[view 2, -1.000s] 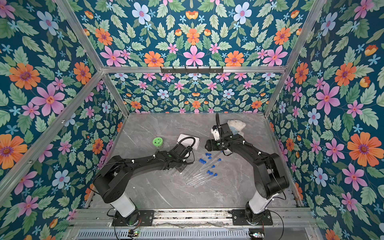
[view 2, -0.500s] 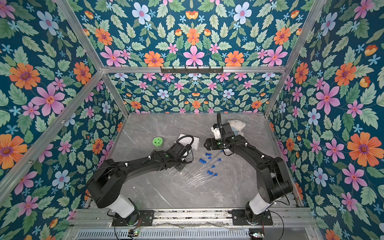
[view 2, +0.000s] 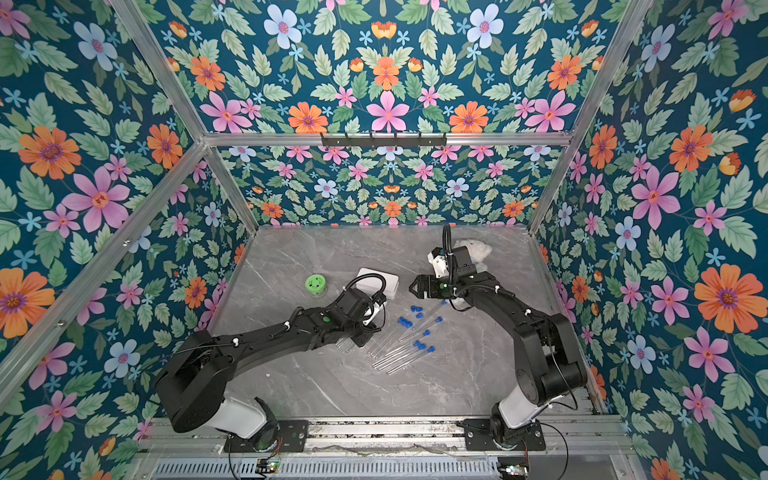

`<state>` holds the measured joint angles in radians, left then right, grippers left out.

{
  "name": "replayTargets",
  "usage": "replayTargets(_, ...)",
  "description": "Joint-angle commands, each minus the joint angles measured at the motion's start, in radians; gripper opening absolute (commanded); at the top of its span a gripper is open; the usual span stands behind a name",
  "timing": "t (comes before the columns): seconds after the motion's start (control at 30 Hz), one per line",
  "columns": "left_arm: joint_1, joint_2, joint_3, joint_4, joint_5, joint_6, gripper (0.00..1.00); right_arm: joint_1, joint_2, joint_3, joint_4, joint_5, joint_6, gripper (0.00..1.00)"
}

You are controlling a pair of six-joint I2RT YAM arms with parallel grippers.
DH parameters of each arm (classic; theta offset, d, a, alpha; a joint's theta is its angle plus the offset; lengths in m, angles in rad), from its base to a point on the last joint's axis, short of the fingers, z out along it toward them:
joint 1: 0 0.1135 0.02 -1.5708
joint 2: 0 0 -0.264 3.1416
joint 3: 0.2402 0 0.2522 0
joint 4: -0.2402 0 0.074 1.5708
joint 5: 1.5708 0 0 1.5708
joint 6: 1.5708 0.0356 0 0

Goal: Remove stoppers from test tubes
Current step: Pick up the test tube at the center of the board.

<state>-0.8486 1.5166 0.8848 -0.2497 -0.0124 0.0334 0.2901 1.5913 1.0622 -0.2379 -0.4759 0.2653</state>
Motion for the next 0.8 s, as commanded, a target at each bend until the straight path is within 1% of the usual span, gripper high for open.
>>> replayTargets(0.0, -0.011, 0.012, 0.0, 0.032, 0.017, 0.002, 0.38, -0.009, -0.016, -0.008, 0.047, -0.052, 0.032, 0.95)
replayTargets(0.27, -0.052, 0.063, 0.03, 0.052, 0.033, -0.003, 0.39, -0.021, 0.002, -0.005, 0.046, -0.062, 0.049, 0.95)
replayTargets(0.43, -0.069, 0.12, 0.05, 0.059, 0.034, 0.0, 0.39, -0.035, 0.019, -0.008, 0.054, -0.076, 0.062, 0.96)
replayTargets(0.77, -0.073, 0.209, 0.107, 0.055, 0.003, -0.006, 0.38, -0.036, 0.022, -0.011, 0.063, -0.084, 0.063, 0.96)
